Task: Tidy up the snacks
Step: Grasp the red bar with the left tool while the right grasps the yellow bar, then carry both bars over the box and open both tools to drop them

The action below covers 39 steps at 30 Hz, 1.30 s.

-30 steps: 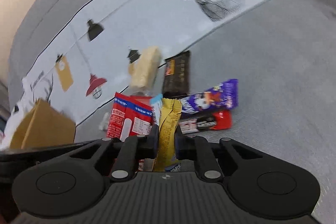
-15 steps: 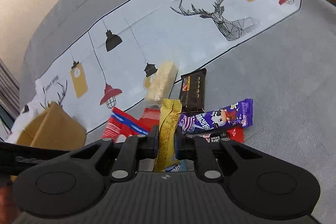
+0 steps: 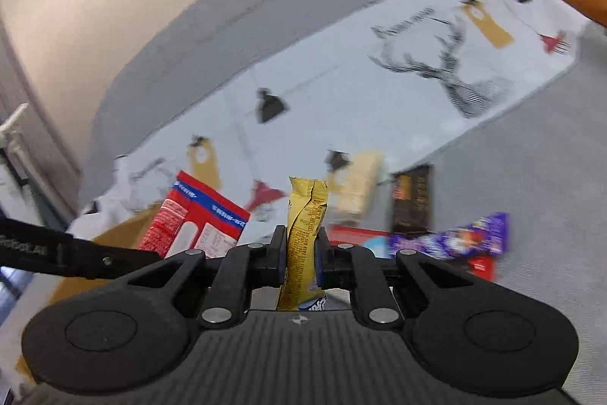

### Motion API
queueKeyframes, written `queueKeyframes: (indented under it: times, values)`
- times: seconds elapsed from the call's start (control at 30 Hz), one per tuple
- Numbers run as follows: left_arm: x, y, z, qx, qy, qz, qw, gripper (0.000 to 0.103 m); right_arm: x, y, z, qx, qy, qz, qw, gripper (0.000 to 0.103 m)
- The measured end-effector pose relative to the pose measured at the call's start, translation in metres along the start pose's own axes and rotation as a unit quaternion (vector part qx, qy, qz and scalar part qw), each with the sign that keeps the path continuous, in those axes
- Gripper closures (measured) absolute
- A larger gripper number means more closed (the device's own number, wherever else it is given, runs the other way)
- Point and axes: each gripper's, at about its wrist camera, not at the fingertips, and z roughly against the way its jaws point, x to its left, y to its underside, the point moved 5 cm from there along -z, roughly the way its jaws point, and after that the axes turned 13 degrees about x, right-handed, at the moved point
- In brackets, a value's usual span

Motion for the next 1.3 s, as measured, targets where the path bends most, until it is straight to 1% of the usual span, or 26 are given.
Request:
queueKeyframes:
  times: [0.07, 0.13, 0.2, 0.27, 0.37, 0.47, 0.57, 0.6, 0.67, 0.77, 0.87, 0.97, 1.03, 1.13, 1.2, 1.3]
  values:
    - [0.014, 0.003, 0.016, -0.007, -0.005, 0.005, 0.9999, 0.095, 0.023, -0.006, 0.01, -0.025, -0.037, 0.028, 0.999, 0.089]
    - [0.03, 0.006, 0.031, -0.017, -0.021, 0.001, 0.9996, 0.095, 0.048, -0.01, 0.018, -0.038, -0.045, 0.061, 0.996, 0.088]
    - [0.049, 0.011, 0.05, -0.03, -0.034, 0.002, 0.999, 0.095, 0.074, -0.013, 0.025, -0.05, -0.069, 0.088, 0.992, 0.089]
    - [0.07, 0.015, 0.068, -0.042, -0.03, 0.021, 0.9984, 0.095, 0.099, -0.015, 0.03, -0.053, -0.082, 0.101, 0.99, 0.089]
    - [0.103, 0.02, 0.101, -0.073, -0.028, 0.054, 0.9955, 0.095, 0.137, -0.019, 0.039, -0.058, -0.094, 0.111, 0.988, 0.089]
    - [0.128, 0.026, 0.136, -0.11, -0.036, 0.067, 0.991, 0.095, 0.178, -0.025, 0.05, -0.051, -0.111, 0.116, 0.986, 0.089]
    - [0.152, 0.033, 0.169, -0.145, -0.041, 0.081, 0.9853, 0.095, 0.219, -0.031, 0.063, -0.052, -0.128, 0.14, 0.98, 0.089]
    - [0.159, 0.036, 0.177, -0.151, -0.034, 0.088, 0.984, 0.095, 0.233, -0.034, 0.067, -0.054, -0.134, 0.148, 0.978, 0.089]
    - [0.174, 0.043, 0.195, -0.167, -0.005, 0.108, 0.98, 0.095, 0.262, -0.04, 0.076, -0.061, -0.152, 0.16, 0.973, 0.089]
    - [0.191, 0.053, 0.22, -0.202, -0.003, 0.116, 0.9725, 0.095, 0.297, -0.046, 0.084, -0.071, -0.168, 0.167, 0.969, 0.089]
    - [0.21, 0.061, 0.233, -0.225, 0.001, 0.126, 0.9662, 0.095, 0.324, -0.046, 0.086, -0.069, -0.167, 0.186, 0.966, 0.089]
    - [0.23, 0.07, 0.23, -0.228, 0.004, 0.135, 0.9643, 0.095, 0.343, -0.039, 0.077, -0.051, -0.162, 0.209, 0.963, 0.089]
    - [0.247, 0.074, 0.216, -0.213, 0.007, 0.149, 0.9656, 0.095, 0.351, -0.029, 0.064, -0.029, -0.146, 0.227, 0.962, 0.089]
    - [0.272, 0.082, 0.184, -0.182, -0.006, 0.167, 0.9691, 0.095, 0.353, -0.013, 0.035, 0.007, -0.125, 0.232, 0.965, 0.089]
    - [0.286, 0.092, 0.158, -0.16, -0.023, 0.173, 0.9715, 0.095, 0.354, -0.001, 0.015, 0.03, -0.104, 0.236, 0.966, 0.089]
    - [0.296, 0.11, 0.117, -0.123, -0.033, 0.18, 0.9754, 0.095, 0.352, 0.02, -0.019, 0.077, -0.075, 0.242, 0.964, 0.089]
